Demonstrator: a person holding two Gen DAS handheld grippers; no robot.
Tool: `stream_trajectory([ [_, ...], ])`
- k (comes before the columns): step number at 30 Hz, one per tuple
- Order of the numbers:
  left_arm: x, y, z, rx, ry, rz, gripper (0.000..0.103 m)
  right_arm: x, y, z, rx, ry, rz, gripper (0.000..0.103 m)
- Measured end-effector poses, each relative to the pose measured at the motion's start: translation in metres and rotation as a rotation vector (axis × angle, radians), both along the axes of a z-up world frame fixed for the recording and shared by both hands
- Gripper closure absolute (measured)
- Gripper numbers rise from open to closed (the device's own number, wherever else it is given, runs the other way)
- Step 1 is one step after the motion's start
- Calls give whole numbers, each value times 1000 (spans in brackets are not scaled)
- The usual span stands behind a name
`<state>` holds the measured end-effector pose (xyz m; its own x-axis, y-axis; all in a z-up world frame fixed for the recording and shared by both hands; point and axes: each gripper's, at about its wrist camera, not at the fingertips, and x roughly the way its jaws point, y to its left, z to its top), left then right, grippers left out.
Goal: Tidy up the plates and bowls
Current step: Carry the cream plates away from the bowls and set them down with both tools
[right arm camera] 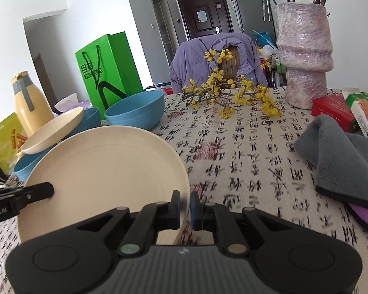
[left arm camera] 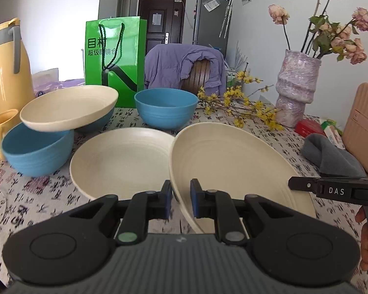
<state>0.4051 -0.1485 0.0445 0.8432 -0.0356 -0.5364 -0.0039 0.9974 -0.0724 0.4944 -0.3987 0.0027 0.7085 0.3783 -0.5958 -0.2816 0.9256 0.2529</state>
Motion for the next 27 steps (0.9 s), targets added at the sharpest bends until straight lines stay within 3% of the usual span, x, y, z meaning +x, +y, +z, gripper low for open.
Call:
stream_trajectory([
  [17,-98,-7,-32,-86,69,-55,87,-133,-11,-10,-82,22,-43,95],
  [27,-129,-4,-44,-91,88,-79,86,-188,-18,-19,-43,19,-88,94],
])
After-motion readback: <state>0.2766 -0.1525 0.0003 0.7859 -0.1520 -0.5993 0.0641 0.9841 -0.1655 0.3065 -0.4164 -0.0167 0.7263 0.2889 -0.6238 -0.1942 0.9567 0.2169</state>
